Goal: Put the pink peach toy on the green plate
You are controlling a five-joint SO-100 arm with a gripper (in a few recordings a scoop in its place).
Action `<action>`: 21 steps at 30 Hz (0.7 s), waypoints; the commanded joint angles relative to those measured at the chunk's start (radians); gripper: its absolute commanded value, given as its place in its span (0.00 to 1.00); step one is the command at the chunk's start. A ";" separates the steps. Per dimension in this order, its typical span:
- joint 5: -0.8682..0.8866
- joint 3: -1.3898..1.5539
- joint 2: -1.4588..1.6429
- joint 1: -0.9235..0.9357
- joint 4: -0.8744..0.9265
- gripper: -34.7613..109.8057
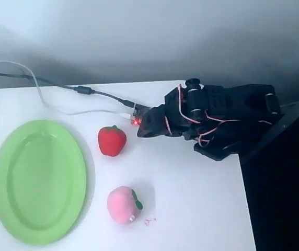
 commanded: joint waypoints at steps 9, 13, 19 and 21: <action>0.005 0.057 0.017 0.106 0.015 0.24; 0.023 0.057 0.017 0.107 0.014 0.24; -0.029 0.038 0.011 0.095 -0.066 0.24; -0.025 -0.046 0.012 0.094 -0.104 0.24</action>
